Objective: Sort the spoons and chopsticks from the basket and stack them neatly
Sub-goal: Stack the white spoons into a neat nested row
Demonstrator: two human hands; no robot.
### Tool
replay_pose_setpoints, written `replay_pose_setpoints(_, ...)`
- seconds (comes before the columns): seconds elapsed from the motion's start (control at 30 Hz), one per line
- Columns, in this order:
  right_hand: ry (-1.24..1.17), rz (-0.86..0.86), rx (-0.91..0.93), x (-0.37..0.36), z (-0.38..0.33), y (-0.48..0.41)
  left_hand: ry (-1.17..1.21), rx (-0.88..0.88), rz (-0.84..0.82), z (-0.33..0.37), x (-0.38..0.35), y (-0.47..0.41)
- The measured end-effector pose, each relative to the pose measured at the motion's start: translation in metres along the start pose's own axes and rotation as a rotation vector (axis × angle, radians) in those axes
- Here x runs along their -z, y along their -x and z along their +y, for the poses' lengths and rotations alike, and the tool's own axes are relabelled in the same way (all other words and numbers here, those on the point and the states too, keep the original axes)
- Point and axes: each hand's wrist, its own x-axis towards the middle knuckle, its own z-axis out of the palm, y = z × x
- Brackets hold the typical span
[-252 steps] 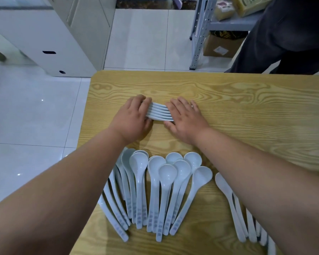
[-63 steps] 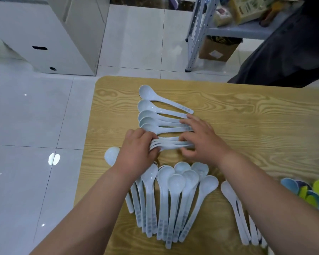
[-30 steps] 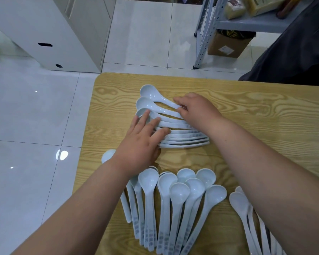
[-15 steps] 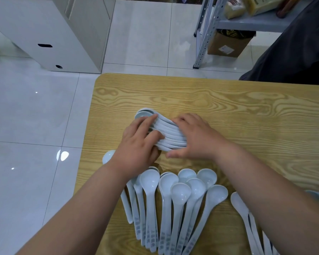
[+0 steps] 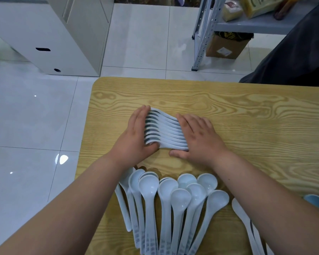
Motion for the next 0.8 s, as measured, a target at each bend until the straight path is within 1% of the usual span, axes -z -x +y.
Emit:
replay_pose_setpoints(0.1,-0.024,0.112,0.016,-0.004,0.007,-0.004,0.014,-0.091,0.028,-0.009,0.004,-0.007)
replay_pose_setpoints(0.2,-0.022,0.150,0.025,-0.005,0.007,-0.009,0.009,-0.148,-0.074,-0.019,0.010,-0.013)
replay_pose_setpoints(0.27,-0.021,0.146,0.011,-0.006,0.006,-0.012,-0.063,-0.200,-0.104,-0.027,0.013,-0.020)
replay_pose_setpoints(0.33,-0.029,0.147,0.030,-0.006,0.008,-0.013,-0.117,-0.230,-0.084,-0.034,0.015,-0.026)
replay_pose_setpoints(0.47,-0.056,0.136,0.091,-0.003,0.019,-0.011,-0.152,-0.266,-0.060,-0.040,0.014,-0.027)
replay_pose_setpoints(0.63,-0.145,0.217,0.052,-0.011,0.032,-0.007,-0.151,-0.303,-0.040,-0.042,0.012,-0.028)
replay_pose_setpoints(0.8,-0.100,0.225,0.092,-0.018,0.034,-0.007,-0.150,-0.315,-0.025,-0.040,0.012,-0.028)
